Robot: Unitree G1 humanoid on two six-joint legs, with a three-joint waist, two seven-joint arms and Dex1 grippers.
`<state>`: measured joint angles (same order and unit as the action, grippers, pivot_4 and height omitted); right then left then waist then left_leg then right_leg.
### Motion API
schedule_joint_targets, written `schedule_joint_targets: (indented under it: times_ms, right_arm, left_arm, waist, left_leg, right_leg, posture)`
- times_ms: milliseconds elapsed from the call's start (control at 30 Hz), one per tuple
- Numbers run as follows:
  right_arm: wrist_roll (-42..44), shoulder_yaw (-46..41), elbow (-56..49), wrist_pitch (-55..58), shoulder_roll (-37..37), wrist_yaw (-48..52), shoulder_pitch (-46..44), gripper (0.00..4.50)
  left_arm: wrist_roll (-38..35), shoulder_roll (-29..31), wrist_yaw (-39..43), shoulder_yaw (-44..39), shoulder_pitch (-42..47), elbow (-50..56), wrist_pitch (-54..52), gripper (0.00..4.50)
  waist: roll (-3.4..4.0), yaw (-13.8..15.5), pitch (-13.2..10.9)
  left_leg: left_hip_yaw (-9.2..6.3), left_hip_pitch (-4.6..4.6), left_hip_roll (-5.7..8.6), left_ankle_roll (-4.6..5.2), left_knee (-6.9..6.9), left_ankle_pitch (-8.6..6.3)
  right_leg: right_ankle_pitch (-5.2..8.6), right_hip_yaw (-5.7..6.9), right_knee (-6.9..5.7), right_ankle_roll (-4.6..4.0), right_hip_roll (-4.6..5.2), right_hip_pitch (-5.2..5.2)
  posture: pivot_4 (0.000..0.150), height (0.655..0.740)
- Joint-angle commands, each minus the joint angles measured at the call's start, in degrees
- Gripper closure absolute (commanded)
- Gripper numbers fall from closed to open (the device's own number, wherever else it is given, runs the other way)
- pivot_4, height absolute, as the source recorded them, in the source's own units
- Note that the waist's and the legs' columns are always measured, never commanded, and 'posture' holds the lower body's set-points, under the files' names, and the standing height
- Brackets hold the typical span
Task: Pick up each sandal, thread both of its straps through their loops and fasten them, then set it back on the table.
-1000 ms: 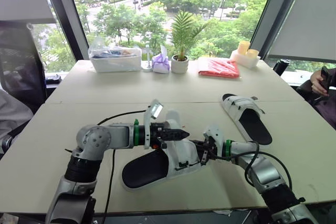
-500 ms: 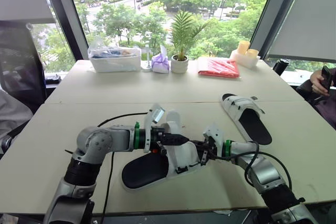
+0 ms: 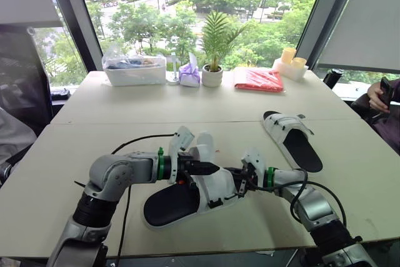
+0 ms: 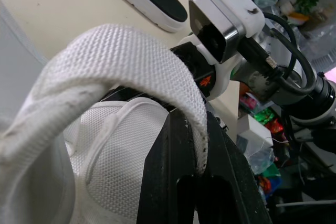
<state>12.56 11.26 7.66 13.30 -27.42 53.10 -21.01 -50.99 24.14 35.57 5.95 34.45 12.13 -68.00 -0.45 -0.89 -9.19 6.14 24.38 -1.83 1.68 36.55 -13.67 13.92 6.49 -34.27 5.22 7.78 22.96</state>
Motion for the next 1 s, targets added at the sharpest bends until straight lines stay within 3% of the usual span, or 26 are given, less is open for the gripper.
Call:
schedule_joint_targets:
  times_ms: [33, 500, 833, 1000]
  right_arm:
    - [-3.59, 2.40, 5.00, 3.06, 0.37, -1.77, 1.99, 4.50]
    - [-3.74, 2.27, 5.14, 2.91, 0.79, -2.04, 2.02, 4.50]
    - [-3.78, 2.27, 5.95, 2.82, 1.28, -2.10, 1.41, 4.50]
    - [-3.80, 2.21, 6.11, 2.87, 1.46, -2.22, 1.32, 4.50]
  left_arm:
    - [-0.28, 1.01, 2.26, 0.80, -0.18, 4.01, 0.37, 4.47]
    - [10.36, 2.86, 5.12, 6.84, -2.23, 4.89, 10.00, 4.47]
    - [10.43, 6.52, 13.23, 9.25, -1.10, 9.82, 10.96, 4.47]
    - [10.61, 5.43, 11.92, 10.34, -3.69, 10.69, 9.69, 4.47]
  waist:
    - [0.00, -0.02, 0.00]
    - [-0.01, 0.03, 0.00]
    - [-0.01, -0.07, 0.00]
    - [-0.01, -0.15, 0.00]
  left_leg:
    - [0.00, 0.00, 0.00, 0.00, -0.03, 0.00]
    - [0.00, -0.03, -0.01, -0.22, -0.33, 0.14]
    - [0.00, -0.02, -0.02, -0.22, -0.34, 0.14]
    - [0.00, -0.04, -0.04, -0.22, -0.35, 0.15]
  right_leg:
    - [0.00, 0.00, 0.01, -0.01, -0.01, 0.02]
    - [-0.07, 0.00, 0.05, -0.12, -0.10, 0.21]
    - [-0.09, 0.02, 0.05, -0.15, -0.12, 0.27]
    - [-0.09, 0.02, 0.04, -0.16, -0.14, 0.27]
  posture:
    - [0.150, 0.7400]
    - [0.150, 0.7400]
    - [0.150, 0.7400]
    - [0.150, 0.7400]
